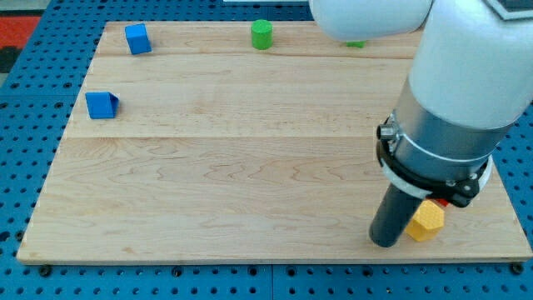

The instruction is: Nudge the red star a bit left

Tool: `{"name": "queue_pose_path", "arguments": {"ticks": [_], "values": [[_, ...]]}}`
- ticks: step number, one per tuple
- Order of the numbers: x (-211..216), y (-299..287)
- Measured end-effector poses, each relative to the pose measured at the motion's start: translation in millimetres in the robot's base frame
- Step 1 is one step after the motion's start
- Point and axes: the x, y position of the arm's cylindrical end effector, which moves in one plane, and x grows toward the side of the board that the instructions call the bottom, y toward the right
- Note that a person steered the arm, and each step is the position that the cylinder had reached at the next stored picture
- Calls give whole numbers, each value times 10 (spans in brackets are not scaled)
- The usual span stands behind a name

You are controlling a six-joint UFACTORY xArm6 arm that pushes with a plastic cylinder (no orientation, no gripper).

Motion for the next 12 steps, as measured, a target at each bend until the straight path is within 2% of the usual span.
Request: {"name": "queue_pose_path", "arguments": {"ticks": [1,3,4,6,8,12], "values": [[20,330],[32,453],[173,586],[198,1431],[80,1720],[46,1775]]}}
